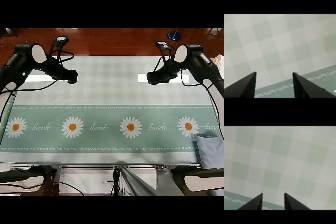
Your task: Fold the shirts.
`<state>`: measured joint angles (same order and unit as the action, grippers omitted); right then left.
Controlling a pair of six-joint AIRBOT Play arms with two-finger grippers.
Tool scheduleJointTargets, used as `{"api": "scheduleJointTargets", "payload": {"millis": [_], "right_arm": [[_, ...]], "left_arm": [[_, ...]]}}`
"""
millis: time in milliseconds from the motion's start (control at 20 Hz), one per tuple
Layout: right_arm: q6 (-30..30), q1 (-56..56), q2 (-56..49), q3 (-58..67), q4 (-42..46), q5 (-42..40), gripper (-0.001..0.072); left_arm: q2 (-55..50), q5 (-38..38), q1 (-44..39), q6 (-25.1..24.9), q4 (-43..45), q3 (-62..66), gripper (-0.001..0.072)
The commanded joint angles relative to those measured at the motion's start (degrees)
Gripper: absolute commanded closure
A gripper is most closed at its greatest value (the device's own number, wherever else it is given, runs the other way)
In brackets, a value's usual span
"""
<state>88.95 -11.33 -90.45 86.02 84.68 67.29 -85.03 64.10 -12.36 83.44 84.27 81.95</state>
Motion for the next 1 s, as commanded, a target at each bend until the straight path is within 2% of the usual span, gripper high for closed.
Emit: {"api": "scheduleJointTargets", "payload": {"millis": [0, 950], "right_arm": [[-0.07, -0.02, -0.02, 0.04, -0.15, -1.36, 0.0356], [-0.07, -0.02, -0.02, 0.04, -0.13, -1.36, 0.0355]], "left_arm": [[-0.2, -0.48, -0.04, 0.22, 0.35, 0.07, 0.0175], [-1.07, -0.5, -0.04, 0.22, 0.37, 0.07, 0.0175]]}}
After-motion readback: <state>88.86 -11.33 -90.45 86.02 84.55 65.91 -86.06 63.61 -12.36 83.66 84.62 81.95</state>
